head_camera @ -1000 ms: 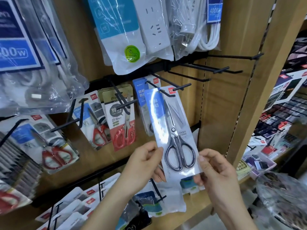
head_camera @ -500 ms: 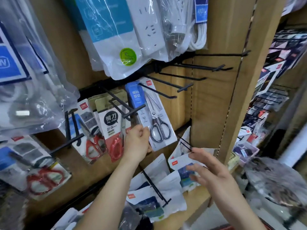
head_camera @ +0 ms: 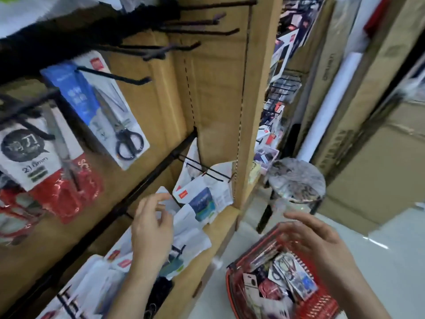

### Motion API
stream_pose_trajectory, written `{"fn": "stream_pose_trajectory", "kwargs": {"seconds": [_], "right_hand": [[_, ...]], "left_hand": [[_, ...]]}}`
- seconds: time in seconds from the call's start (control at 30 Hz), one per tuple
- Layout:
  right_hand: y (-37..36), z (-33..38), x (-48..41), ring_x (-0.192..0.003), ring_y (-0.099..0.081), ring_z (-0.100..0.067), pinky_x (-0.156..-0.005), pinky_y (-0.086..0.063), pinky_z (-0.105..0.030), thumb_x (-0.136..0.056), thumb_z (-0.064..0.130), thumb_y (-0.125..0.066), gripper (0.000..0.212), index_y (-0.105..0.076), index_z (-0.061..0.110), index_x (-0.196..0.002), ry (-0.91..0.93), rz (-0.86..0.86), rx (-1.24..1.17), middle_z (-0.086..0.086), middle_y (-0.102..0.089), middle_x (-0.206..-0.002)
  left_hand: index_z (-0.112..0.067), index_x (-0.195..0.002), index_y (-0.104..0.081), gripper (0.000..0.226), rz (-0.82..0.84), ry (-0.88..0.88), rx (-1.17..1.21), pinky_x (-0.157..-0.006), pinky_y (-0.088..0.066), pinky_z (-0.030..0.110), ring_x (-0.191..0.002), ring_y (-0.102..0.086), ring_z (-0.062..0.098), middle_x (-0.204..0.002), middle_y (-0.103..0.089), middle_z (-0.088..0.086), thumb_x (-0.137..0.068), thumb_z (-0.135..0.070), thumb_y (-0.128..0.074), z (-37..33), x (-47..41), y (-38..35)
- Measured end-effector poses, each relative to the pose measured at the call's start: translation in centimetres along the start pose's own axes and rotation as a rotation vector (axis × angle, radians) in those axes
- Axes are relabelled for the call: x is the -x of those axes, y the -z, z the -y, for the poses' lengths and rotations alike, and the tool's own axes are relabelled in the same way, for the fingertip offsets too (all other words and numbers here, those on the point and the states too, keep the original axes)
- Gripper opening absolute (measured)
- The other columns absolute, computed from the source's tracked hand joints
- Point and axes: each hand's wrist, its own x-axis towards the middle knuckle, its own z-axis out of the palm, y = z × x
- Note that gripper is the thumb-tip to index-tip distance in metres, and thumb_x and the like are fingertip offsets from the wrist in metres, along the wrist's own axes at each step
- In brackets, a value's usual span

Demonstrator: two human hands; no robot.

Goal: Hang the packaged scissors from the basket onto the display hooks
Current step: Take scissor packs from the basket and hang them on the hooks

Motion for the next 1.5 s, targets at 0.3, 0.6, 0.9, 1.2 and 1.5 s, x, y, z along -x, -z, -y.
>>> {"fn": "stream_pose_trajectory", "kwargs": {"seconds": [0.3,0.6,0.9,1.2,1.5], "right_hand": [[12.1,-5.8,1.3,-0.078,-0.068,-0.023,-0.076,-0.055,-0.036,-0.099,0.007,-0.052,0.018,-0.069,0.007,-0.105,-0.087,-0.292,0.052,-0.019,-0.074,-0.094],[22.9,-17.4,-3.8,-0.08,-0.066,-0.025,-0.073,-0.054,-0.035,-0.099,0.009,-0.053,0.019,-0.071,0.012,-0.099,-0.358,-0.356,0.063,-0.017,-0.074,-0.095],[24.1,-37.7,-15.9,-0.073,-0.067,-0.011,-0.063,-0.054,-0.023,-0.099,0.009,-0.054,0.018,-0.071,0.015,-0.101,-0.526,-0.347,-0.049,-0.002,-0.072,-0.088],[21.1,-52.8,-20.1,-0.087,-0.069,-0.014,-0.062,-0.055,-0.025,-0.099,0.01,-0.053,0.02,-0.07,0.018,-0.105,-0.654,-0.323,-0.197,-0.006,-0.073,-0.104],[19.3,-55.4,-21.9,-0.102,-0.07,-0.02,-0.087,-0.056,-0.037,-0.097,0.016,-0.057,0.02,-0.068,0.022,-0.113,-0.667,-0.329,-0.255,0.0,-0.074,-0.11]], "left_hand": [[-0.04,-0.071,-0.062,0.043,0.676,-0.045,-0.072,-0.068,-0.046,0.017,-0.079,-0.061,-0.001,-0.079,-0.067,-0.02,-0.088,-0.001,-0.06,0.4,9.4,-15.5],[-0.037,-0.085,-0.063,0.028,0.927,0.181,-0.187,-0.07,-0.047,0.016,-0.085,-0.059,-0.008,-0.09,-0.067,-0.023,-0.097,-0.013,-0.054,4.8,16.5,-30.1],[-0.025,-0.123,-0.06,0.03,0.932,0.19,-0.495,-0.089,-0.046,0.029,-0.111,-0.061,0.017,-0.12,-0.066,-0.005,-0.097,-0.014,-0.051,20.2,17.3,-47.5],[-0.013,-0.139,-0.036,0.045,0.994,-0.072,-0.887,-0.067,-0.043,0.036,-0.099,-0.066,0.033,-0.12,-0.063,0.013,-0.098,-0.023,-0.051,34.1,15.2,-61.9],[-0.012,-0.103,-0.052,0.013,0.936,-0.282,-0.87,-0.055,-0.04,0.03,-0.066,-0.065,0.027,-0.075,-0.065,0.006,-0.103,-0.018,-0.04,33.2,15.0,-59.8]]}}
